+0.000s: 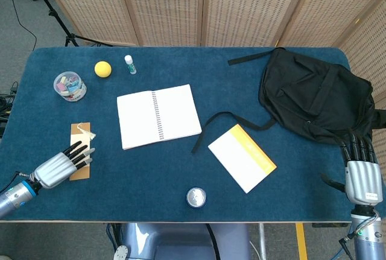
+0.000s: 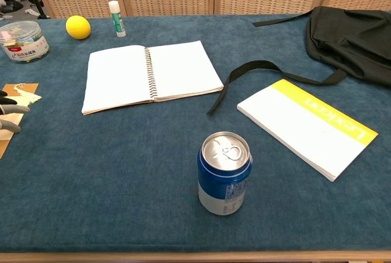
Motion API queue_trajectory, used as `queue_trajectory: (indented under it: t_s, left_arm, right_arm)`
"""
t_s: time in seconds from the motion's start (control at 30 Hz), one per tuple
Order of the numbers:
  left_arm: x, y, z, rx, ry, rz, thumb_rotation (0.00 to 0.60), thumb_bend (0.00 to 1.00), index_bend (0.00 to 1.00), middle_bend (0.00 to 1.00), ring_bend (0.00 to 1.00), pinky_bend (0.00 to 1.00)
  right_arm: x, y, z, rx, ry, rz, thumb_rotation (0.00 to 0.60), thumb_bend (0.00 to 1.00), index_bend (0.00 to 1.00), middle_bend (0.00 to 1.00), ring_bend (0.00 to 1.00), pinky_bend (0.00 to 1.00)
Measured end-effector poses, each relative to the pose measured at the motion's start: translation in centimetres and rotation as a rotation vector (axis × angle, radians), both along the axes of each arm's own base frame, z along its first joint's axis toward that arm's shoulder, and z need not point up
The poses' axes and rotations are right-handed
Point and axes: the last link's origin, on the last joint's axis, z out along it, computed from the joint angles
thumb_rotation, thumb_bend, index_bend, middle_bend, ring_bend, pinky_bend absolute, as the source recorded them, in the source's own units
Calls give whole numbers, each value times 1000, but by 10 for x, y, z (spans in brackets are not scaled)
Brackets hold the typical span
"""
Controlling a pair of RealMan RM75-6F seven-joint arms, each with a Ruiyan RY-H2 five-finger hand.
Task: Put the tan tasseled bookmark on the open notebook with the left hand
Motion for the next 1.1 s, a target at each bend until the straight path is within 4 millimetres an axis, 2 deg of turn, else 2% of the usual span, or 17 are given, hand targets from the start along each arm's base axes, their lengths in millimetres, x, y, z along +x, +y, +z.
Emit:
queue_trajectory:
  t_s: [0.53, 0.93, 1.1]
  left_arm:
    - [7, 4, 10, 49, -48, -24, 600, 632, 893, 0, 0, 0]
    - [24, 18, 27, 141, -147, -68, 600, 624, 893, 0, 0, 0]
    - [42, 33, 37, 210, -237, -101, 600, 618, 893, 0, 0, 0]
  right_arm:
    - [0, 0, 1, -3, -6, 0, 600, 2, 154, 0, 0, 45]
    - [0, 0, 3, -3, -16, 3, 600, 2, 154, 0, 0, 45]
    - [1, 1, 2, 1, -17, 3, 600, 2, 154, 0, 0, 45]
